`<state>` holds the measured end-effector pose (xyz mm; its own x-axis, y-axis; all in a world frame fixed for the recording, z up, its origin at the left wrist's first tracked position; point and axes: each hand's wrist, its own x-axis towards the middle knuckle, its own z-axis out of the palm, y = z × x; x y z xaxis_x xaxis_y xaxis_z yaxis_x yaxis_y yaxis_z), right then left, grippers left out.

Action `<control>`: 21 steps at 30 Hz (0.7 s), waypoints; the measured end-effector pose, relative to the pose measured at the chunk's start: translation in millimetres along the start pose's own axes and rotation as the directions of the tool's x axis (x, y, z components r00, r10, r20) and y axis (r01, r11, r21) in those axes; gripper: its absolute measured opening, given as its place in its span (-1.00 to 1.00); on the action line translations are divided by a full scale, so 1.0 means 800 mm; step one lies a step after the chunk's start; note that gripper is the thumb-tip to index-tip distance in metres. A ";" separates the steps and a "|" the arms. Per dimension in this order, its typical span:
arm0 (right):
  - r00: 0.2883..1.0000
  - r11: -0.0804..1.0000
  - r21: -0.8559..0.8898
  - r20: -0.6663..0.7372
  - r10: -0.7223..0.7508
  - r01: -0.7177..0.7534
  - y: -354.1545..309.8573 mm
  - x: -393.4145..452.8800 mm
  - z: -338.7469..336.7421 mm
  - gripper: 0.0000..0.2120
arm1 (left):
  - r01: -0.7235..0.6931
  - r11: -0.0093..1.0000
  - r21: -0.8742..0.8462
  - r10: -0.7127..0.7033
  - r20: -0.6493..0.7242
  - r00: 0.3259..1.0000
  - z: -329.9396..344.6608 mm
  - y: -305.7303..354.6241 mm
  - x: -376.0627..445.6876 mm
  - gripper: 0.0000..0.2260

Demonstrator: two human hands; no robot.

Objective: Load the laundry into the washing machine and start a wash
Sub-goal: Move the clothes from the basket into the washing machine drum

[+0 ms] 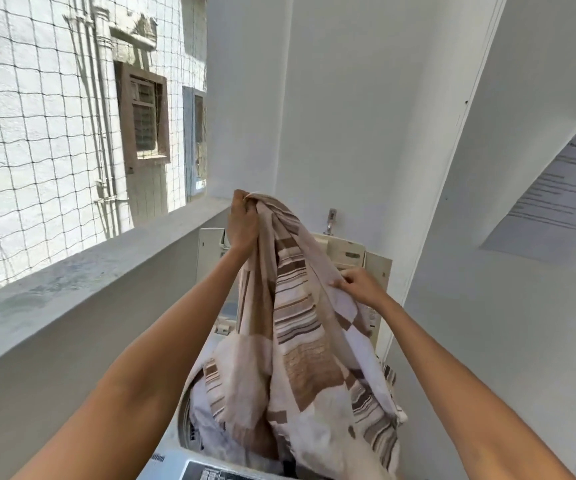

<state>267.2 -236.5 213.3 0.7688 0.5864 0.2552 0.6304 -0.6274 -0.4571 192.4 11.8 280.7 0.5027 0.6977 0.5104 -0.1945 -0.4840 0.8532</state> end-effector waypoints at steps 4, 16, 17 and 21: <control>0.997 1.000 -0.021 -0.072 -0.019 0.018 -0.013 0.008 -0.030 -0.55 | 0.105 0.956 0.275 -0.148 0.142 0.979 -0.016 -0.040 -0.001 -0.79; 0.970 0.986 0.104 -0.222 -0.102 0.128 -0.079 0.026 -0.061 -0.64 | -0.123 0.990 -0.076 0.142 0.656 0.741 0.034 -0.004 -0.047 -0.71; 0.970 0.984 0.116 -0.220 -0.104 0.132 -0.078 0.025 -0.055 -0.66 | -0.148 0.987 -0.063 0.152 0.665 0.731 0.044 -0.003 -0.055 -0.75; 0.967 0.974 0.190 -0.242 -0.079 0.127 -0.056 0.019 -0.034 -0.79 | -0.175 0.983 -0.057 0.181 0.464 0.867 0.067 -0.006 -0.066 -0.90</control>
<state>253.6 -212.9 261.0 0.7195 0.4930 0.4891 0.6911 -0.4390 -0.5742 212.0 -50.8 243.9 0.7918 0.2720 0.5469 -0.3268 -0.5678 0.7555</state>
